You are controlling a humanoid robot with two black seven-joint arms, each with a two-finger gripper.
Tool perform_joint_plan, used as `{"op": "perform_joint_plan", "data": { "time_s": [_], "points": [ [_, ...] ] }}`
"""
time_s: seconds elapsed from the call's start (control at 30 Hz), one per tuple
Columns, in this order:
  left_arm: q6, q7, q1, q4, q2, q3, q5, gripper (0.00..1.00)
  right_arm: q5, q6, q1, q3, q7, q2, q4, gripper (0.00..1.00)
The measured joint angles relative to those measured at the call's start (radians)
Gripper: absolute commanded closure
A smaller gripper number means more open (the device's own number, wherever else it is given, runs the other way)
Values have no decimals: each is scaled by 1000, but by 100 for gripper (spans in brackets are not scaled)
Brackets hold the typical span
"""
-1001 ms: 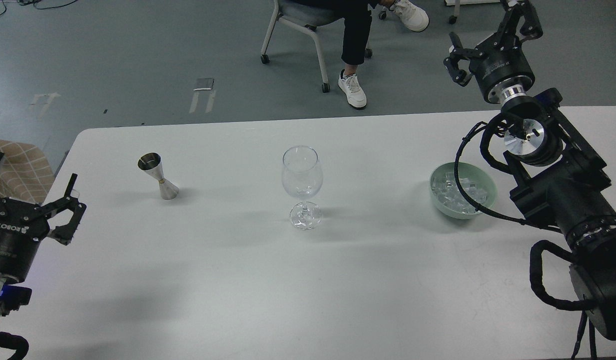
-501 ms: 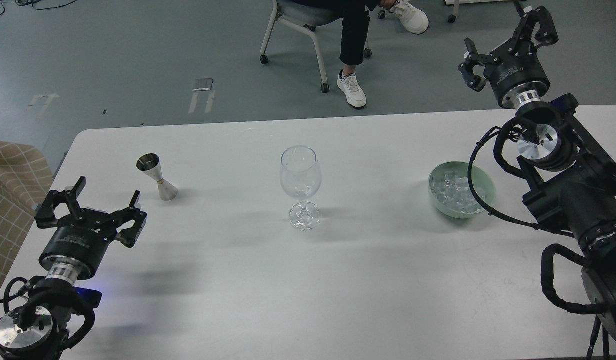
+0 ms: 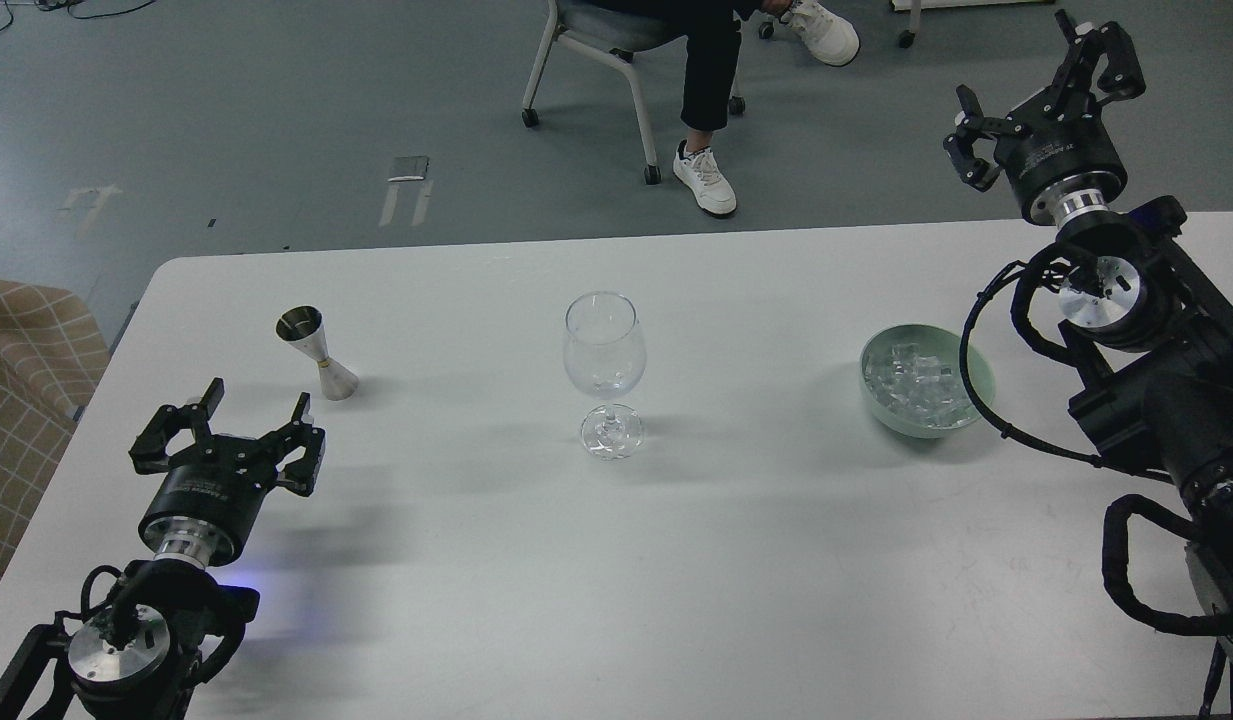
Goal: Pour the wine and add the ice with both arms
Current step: 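Lower the left gripper toward the silver jigger cup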
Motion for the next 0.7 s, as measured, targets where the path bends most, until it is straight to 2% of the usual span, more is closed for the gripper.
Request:
{"op": "perform_joint_plan", "data": {
  "time_s": [0.43,0.7],
  "points": [
    [-10,15,-161,245,-21,38,11,25,-3,-7,-2,-1,0,-21,-4,0],
    [-16,0,-203,288,-31,40,11,33,-3,-9,-8,-1,0,-21,-5,0]
  ]
}}
